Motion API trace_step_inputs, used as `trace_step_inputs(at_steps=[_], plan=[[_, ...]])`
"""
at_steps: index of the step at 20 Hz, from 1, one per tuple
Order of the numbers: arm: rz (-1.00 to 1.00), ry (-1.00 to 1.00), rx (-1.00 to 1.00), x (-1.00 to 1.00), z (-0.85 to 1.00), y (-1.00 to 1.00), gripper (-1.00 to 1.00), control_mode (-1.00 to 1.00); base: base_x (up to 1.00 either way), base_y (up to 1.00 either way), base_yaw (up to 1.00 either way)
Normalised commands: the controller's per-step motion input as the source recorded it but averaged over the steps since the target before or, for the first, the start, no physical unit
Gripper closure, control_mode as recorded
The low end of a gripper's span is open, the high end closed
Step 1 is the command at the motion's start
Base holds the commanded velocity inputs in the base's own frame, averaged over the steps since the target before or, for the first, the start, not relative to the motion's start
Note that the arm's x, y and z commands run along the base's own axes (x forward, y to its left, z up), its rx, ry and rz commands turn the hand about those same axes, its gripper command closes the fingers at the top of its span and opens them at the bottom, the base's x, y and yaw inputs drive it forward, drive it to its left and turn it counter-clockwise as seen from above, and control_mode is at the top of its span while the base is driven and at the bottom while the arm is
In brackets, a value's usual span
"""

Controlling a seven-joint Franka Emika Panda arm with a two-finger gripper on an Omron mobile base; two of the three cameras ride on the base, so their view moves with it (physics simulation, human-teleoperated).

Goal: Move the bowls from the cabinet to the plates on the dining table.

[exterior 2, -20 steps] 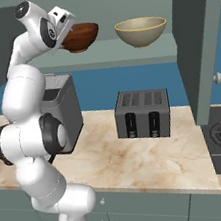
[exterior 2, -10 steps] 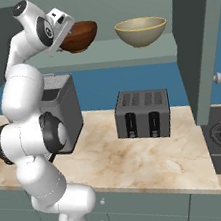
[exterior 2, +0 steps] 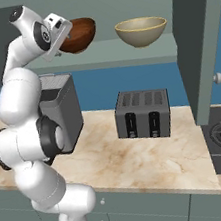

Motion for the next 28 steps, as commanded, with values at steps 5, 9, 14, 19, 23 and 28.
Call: trace_step_inputs(at_steps=[5,9,14,19,23,28], plan=[[0.0,-0.1,0.0,0.12,-0.15,0.0,1.0,-1.0,0.0,0.0,0.0],[0.0,-0.07,0.0,0.09,-0.12,0.0,1.0,-1.0,0.0,0.0,0.0],[0.0,0.0,0.0,0.02,-0.09,-0.01,1.0,-1.0,0.0,0.0,0.0],[0.0,0.0,0.0,-0.03,0.0,-0.06,1.0,-1.0,0.0,0.0,0.0],[0.0,-0.03,0.0,-0.26,0.17,0.0,1.0,-1.0,0.0,0.0,0.0],[0.0,-0.03,0.0,-0.51,0.09,0.0,1.0,-1.0,0.0,0.0,0.0]])
